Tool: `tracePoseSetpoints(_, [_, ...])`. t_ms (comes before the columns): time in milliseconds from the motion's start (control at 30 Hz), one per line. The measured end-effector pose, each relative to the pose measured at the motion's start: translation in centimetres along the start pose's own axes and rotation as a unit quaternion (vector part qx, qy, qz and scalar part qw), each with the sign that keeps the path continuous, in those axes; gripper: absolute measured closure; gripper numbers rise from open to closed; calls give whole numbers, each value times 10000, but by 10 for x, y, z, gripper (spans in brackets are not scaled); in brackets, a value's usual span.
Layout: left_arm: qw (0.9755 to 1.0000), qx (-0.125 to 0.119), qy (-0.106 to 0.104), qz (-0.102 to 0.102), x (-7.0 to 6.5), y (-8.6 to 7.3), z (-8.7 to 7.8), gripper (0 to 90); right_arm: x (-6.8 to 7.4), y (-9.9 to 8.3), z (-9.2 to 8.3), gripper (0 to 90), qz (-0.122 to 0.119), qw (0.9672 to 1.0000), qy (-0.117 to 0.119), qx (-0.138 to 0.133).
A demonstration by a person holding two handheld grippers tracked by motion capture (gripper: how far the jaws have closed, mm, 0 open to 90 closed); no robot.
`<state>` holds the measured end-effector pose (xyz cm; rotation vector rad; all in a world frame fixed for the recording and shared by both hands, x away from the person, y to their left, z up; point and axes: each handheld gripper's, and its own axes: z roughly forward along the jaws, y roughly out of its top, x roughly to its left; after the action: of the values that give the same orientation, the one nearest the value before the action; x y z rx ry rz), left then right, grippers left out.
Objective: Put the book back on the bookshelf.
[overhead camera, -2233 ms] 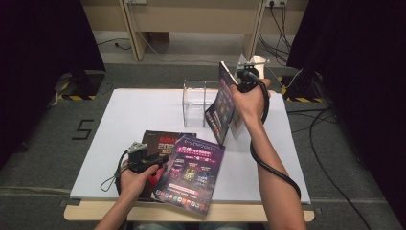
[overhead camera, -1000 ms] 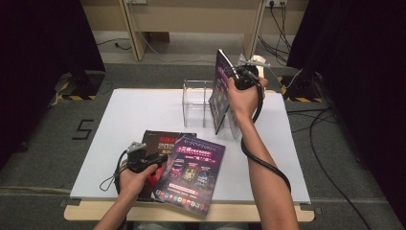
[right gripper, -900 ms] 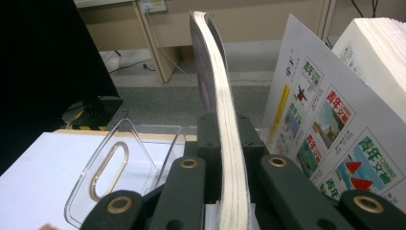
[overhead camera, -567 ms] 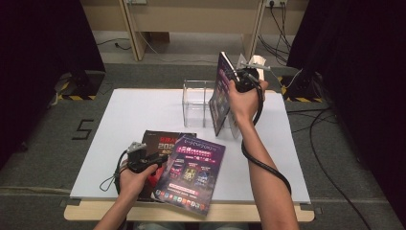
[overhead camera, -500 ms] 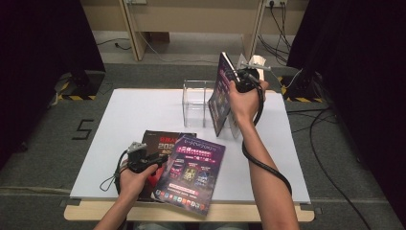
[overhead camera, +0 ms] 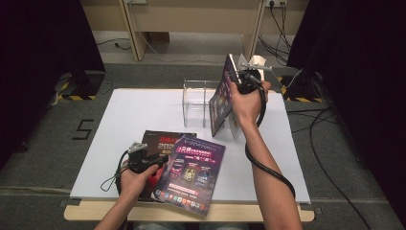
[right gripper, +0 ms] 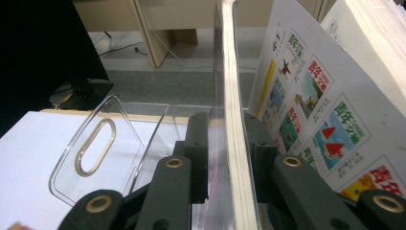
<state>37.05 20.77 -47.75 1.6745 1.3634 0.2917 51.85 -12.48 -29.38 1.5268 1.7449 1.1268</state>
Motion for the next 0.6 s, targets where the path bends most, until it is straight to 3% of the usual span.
tracePoseSetpoints(167, [10000,1,9,-1,0,0,0,506,-3,-2,-3,835,-3,10000,-40,87])
tracePoseSetpoints(600, [10000,4,-15,1,-1,-1,1,506,-6,-3,-6,837,58,9995,-70,308])
